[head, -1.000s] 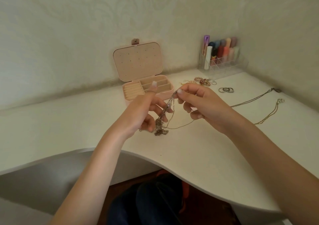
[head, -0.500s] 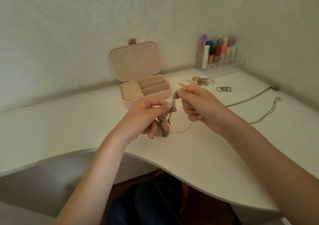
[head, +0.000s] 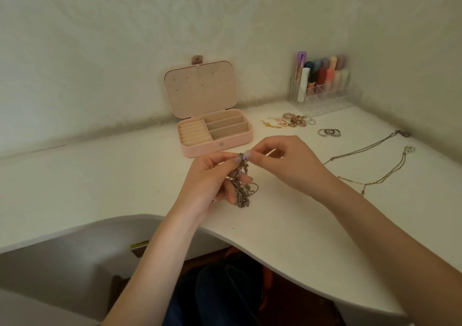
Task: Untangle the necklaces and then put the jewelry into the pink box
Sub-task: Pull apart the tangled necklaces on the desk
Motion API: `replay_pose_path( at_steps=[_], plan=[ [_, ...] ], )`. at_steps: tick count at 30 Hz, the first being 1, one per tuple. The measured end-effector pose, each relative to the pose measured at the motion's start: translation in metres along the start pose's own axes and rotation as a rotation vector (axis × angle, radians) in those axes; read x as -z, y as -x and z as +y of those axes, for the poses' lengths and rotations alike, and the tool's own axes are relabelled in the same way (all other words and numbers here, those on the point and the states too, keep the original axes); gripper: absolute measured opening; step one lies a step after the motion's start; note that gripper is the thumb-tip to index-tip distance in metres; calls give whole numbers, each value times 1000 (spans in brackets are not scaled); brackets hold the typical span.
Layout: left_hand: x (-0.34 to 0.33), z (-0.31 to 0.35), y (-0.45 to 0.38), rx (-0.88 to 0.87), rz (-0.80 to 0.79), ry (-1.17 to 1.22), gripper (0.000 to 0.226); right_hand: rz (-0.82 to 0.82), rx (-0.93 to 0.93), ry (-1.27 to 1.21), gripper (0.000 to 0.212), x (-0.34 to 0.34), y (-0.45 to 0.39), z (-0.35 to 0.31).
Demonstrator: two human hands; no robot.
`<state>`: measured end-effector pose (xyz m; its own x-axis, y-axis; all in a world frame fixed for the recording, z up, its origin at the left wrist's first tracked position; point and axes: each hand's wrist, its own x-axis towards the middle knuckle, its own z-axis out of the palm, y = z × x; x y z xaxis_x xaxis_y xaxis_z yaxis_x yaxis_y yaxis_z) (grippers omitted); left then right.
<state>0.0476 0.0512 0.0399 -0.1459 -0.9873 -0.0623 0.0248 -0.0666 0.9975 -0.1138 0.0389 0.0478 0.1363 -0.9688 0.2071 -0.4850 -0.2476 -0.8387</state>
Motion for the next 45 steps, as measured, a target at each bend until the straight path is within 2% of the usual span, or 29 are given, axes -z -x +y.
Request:
replay_pose_path(
  at_steps=[5, 11, 16, 21, 25, 29, 31, 38, 45],
  plan=[
    [-8, -5, 3, -20, 56, 59, 14, 96, 8, -69, 4, -7, 1, 4],
    [-18, -7, 7, -46, 110, 142, 13, 58, -167, -432, 18, -15, 5, 2],
    [-15, -11, 5, -43, 134, 194, 35, 57, -258, -727, 25, -3, 1, -2],
    [-11, -11, 5, -99, 165, 176, 58, 109, -281, -771, 21, 3, 0, -5],
    [-3, -15, 3, -161, 222, 123, 68, 165, -254, -778, 19, 7, -1, -7],
    [3, -16, 3, -180, 279, 101, 66, 247, -142, -493, 16, 6, 0, -6],
    [6, -15, 4, -177, 294, 116, 65, 249, -133, -433, 17, 6, 0, -6],
    [13, -15, 4, -152, 303, 91, 70, 195, -159, -489, 18, 8, -2, -5],
    [18, -18, 3, -147, 435, 49, 47, 218, -178, -730, 20, 11, -6, -5]
  ],
)
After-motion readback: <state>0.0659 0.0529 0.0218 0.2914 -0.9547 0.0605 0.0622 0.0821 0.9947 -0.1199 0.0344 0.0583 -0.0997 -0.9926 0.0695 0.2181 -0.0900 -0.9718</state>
